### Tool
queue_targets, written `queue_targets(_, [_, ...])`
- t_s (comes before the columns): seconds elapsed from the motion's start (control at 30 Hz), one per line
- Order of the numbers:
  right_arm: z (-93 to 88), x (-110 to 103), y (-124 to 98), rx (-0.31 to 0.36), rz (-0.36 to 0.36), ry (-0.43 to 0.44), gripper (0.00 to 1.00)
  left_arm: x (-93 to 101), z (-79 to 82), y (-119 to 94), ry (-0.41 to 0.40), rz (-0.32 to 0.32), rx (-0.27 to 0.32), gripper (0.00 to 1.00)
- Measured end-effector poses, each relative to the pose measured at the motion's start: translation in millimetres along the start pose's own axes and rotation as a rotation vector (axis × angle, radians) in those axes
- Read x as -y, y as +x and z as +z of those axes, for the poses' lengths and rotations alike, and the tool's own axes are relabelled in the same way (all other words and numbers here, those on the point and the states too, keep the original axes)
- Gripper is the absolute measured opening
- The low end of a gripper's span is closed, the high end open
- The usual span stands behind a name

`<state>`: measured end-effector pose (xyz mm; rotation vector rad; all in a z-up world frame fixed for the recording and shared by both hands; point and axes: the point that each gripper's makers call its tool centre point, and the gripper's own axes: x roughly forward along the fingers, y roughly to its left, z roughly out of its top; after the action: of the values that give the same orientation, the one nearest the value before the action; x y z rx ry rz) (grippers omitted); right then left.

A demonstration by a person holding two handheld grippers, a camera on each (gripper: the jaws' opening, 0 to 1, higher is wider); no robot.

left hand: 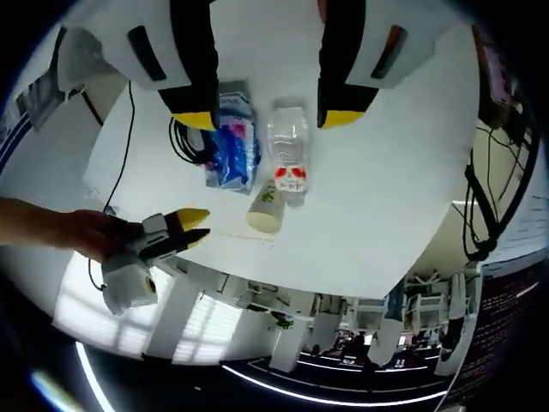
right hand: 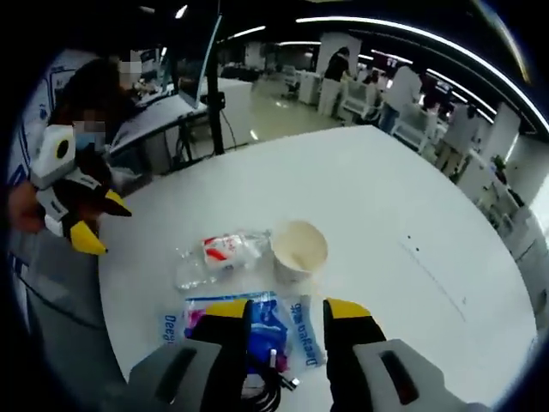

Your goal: Arrange the tabletop items into an orderly group along one side of the table until the central work area is clear of visible clutter.

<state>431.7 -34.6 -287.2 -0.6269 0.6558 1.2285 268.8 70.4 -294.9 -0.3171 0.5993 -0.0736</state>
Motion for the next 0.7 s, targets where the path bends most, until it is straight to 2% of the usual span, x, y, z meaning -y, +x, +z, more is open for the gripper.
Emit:
queue_targets(0.17, [-18.3, 5, -26, 0.023, -0.033, 0.058, 0.36, 5.6, 10.0, 8, 0.018, -0.012, -0.006, 0.45])
queue_targets(0.3, [-34.0, 5, -49, 0.066, -0.064, 0.114, 0.37, 0.7, 15.9, 17, 0.025, -0.012, -0.015, 0.45])
queue_targets(0.5, [-63.2, -2, -64, 0.031, -0.066, 0.088, 0.41, -2.8, 23.2, 27, 0.032, -0.009, -0.029, 0.45])
queue_targets(0.67, [-80.1, -4, -79, 0.059, -0.077, 0.198, 0.42, -5.5, 21.5, 37, 0.023, 0.002, -0.055, 0.45])
queue_targets(0.7, [-80.9, -10, -79, 0.063, -0.076, 0.213, 0.42, -6.6, 19.1, 41, 0.02, 0.005, -0.071, 0.45])
